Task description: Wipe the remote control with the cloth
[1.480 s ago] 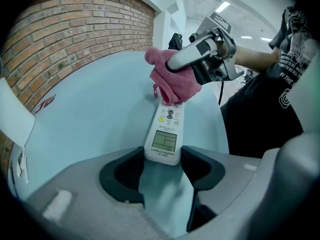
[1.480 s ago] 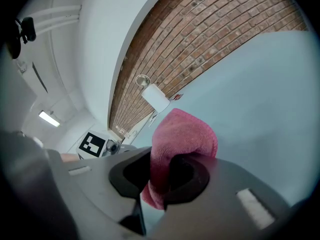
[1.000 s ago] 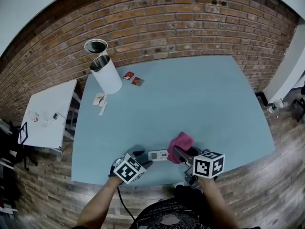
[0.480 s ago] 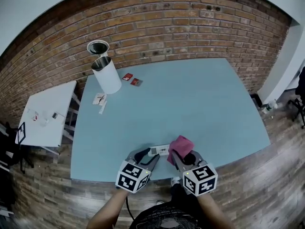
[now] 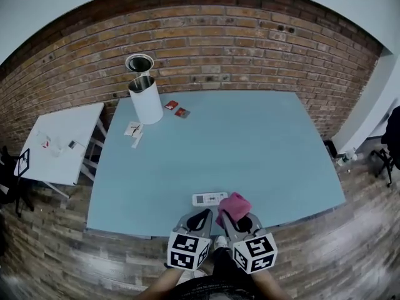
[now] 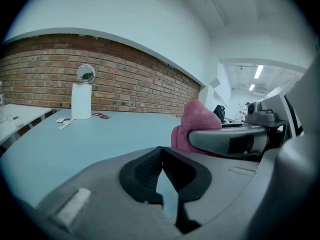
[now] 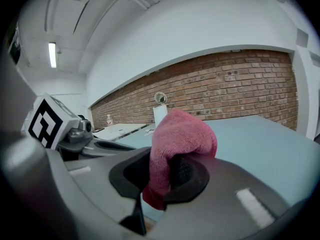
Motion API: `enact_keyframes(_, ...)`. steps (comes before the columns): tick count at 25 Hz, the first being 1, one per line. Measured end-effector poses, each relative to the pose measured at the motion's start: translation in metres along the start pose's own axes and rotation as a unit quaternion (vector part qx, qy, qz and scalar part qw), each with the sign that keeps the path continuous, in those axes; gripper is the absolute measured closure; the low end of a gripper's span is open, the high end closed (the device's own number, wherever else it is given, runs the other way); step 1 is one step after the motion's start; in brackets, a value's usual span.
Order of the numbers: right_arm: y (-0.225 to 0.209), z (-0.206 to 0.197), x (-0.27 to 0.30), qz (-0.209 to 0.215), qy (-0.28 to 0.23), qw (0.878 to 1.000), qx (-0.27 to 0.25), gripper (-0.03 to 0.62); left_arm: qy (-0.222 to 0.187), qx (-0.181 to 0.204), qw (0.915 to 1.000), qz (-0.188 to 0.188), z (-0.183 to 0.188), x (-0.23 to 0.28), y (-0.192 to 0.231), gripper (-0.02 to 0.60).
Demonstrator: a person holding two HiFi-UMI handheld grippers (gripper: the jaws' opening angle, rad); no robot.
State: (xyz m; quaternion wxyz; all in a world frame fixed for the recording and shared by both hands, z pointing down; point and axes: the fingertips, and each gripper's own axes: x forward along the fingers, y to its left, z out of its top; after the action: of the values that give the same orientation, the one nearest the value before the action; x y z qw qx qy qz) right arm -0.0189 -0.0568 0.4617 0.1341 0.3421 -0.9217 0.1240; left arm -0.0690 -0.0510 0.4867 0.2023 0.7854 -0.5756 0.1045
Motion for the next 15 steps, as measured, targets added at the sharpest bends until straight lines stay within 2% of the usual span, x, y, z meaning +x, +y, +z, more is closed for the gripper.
enact_keyframes(6, 0.009, -0.003, -0.011, -0.008, 0.003, 1.0, -0.005, 0.533, -0.005, 0.005, 0.9997, 0.023, -0.002, -0.015, -0.005, 0.586)
enact_keyframes(15, 0.024, -0.008, -0.021, -0.01, 0.008, 1.0, -0.016, 0.533, -0.015, 0.029, 0.999, 0.03, -0.003, -0.031, -0.015, 0.591)
